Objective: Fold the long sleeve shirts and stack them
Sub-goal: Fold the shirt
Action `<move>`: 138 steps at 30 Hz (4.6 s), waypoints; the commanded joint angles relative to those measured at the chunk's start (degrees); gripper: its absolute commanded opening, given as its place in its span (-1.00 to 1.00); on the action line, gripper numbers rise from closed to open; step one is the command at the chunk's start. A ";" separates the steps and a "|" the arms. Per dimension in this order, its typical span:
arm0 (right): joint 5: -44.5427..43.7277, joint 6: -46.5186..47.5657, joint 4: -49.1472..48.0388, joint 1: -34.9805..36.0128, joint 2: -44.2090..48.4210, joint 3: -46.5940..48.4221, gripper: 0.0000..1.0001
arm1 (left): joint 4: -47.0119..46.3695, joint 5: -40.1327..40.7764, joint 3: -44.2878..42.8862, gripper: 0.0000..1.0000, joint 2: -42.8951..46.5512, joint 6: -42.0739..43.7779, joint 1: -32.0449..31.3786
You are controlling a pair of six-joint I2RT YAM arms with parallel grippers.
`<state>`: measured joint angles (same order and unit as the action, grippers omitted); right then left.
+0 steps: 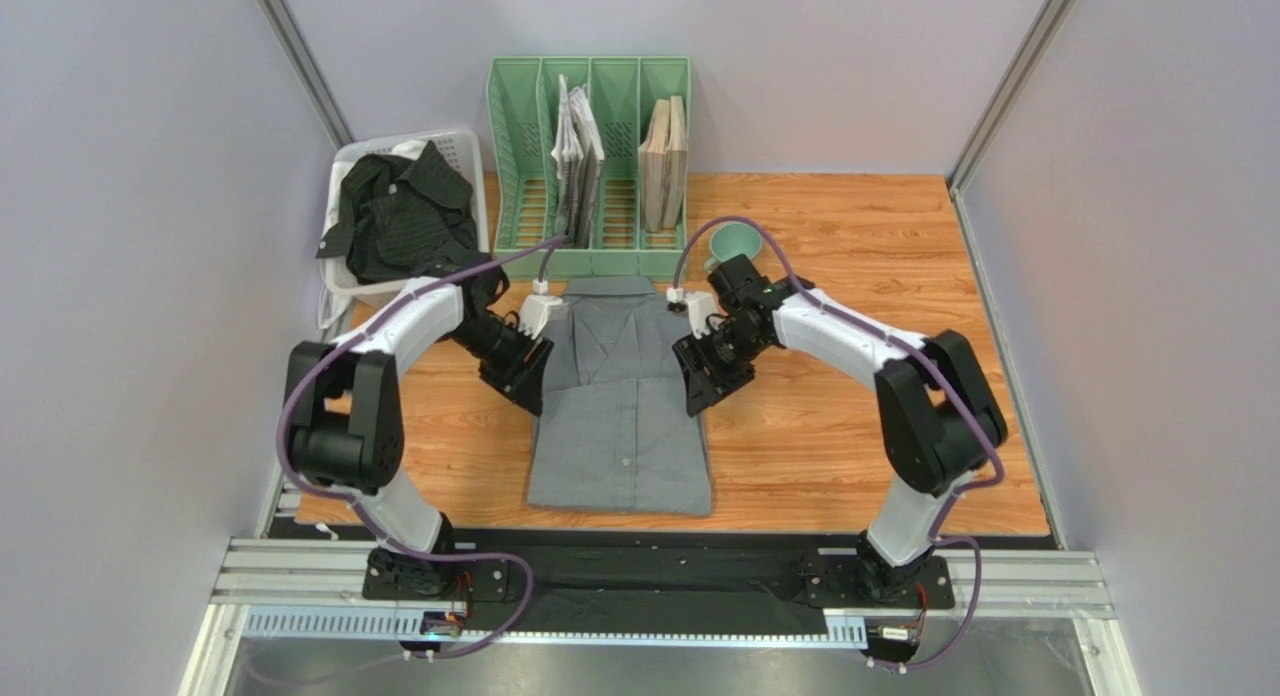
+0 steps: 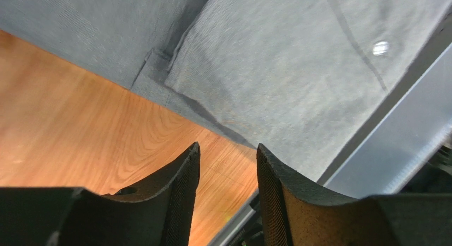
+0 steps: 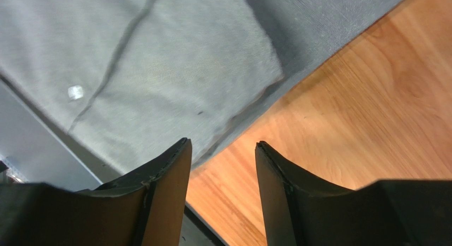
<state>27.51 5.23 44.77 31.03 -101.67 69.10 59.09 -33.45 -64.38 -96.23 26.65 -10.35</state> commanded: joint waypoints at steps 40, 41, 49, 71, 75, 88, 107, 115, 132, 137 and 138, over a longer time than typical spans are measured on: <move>30.41 -34.93 -37.80 20.20 3.86 -5.30 0.28 | -17.95 -12.78 -6.03 0.98 38.46 -20.66 3.23; 30.24 -36.42 -39.05 20.74 2.80 -4.77 0.27 | -19.44 -12.69 -5.15 0.98 40.31 -21.81 3.32; 29.71 -42.85 -48.10 23.47 -12.82 -9.94 0.16 | -13.22 -7.42 0.13 0.98 49.91 -19.89 3.32; 32.70 -43.72 -49.86 27.42 -17.94 -1.24 -0.47 | -11.19 -6.54 6.11 0.98 52.46 -17.17 3.32; 31.03 -44.08 -51.11 27.86 -24.79 0.93 -0.47 | -10.23 -5.13 6.55 0.98 53.42 -16.02 3.32; 32.08 -22.74 -26.60 24.44 2.33 -7.36 -0.21 | -7.50 -10.22 7.95 0.98 52.11 -7.96 3.23; 39.99 -22.81 -34.59 14.68 -8.93 -21.38 -0.24 | -9.96 -11.54 13.84 0.98 49.82 4.10 3.23; 36.40 -20.79 -23.68 14.33 1.65 -10.05 -0.26 | -4.25 3.44 18.13 0.72 53.85 17.63 -12.74; 28.65 -21.32 -26.31 16.96 -21.38 -0.28 -0.42 | -25.42 36.43 28.34 0.26 43.07 9.57 -67.24; 29.09 -21.23 -26.06 16.70 -21.55 0.51 -0.42 | -31.83 42.06 28.26 0.10 33.57 5.96 -75.60; 29.18 -21.32 -26.05 16.70 -21.64 0.60 -0.42 | -32.19 42.15 28.00 0.08 32.52 5.52 -76.13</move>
<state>61.58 -17.74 18.68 47.92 -121.82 68.55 33.76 3.18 -36.03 -60.03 36.38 -83.61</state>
